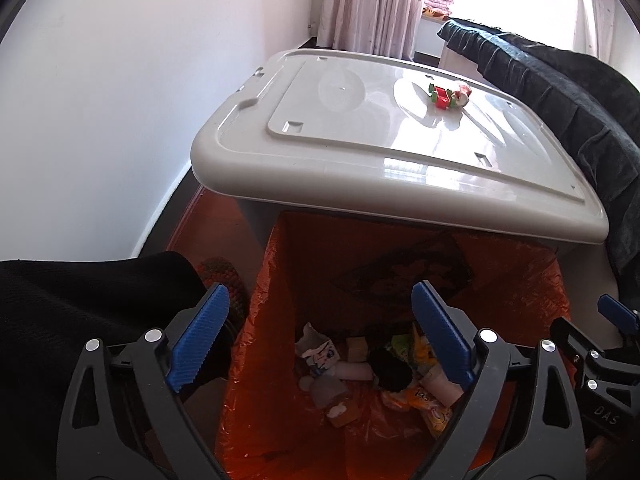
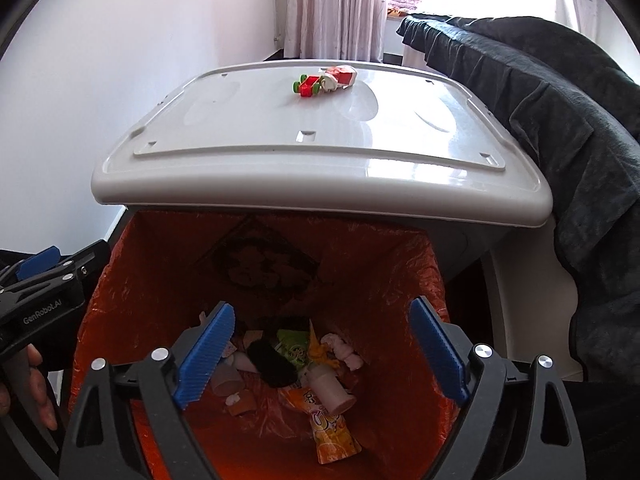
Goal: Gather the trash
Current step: 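Grasp the red-and-white snack packet with the right gripper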
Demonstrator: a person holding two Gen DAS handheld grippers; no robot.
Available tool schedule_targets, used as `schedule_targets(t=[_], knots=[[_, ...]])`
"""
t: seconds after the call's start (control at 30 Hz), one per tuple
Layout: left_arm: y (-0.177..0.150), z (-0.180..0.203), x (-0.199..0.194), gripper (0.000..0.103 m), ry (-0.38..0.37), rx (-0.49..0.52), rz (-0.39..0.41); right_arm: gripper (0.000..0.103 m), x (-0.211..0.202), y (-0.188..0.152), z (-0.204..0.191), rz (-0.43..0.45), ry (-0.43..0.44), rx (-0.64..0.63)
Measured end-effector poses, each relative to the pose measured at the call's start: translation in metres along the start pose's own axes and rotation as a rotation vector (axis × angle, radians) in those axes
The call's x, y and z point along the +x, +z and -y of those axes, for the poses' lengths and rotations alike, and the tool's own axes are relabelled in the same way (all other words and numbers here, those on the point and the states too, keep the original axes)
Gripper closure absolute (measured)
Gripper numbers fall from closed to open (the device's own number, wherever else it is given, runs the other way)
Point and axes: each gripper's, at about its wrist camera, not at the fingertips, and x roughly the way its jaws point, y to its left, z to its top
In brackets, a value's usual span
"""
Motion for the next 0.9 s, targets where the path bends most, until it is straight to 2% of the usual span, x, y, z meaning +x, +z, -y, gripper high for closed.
schedule_targets(t=[0.43,0.57,0.63,0.77,0.9], knots=[[0.002,0.004,0.003,0.012,-0.016,0.015,-0.011,0.014,0.005,0.004,0.005,-0.01,0.01,0.019],[0.011,0.006,0.0,0.013,-0.063,0.002,-0.004,0.014,0.002,0.013,0.009,0.014,0.001,0.015],[0.019,0.008,-0.003,0.013,-0.097,0.0,0.017,0.014,-0.002,0.023,0.012,0.037,-0.004,0.01],[0.04,0.02,-0.008,0.013,-0.119,0.025,0.058,0.012,-0.007,0.055,0.019,0.096,-0.022,0.003],[0.067,0.036,-0.008,0.013,-0.148,0.042,0.101,0.012,0.002,0.101,0.028,0.144,-0.035,-0.009]])
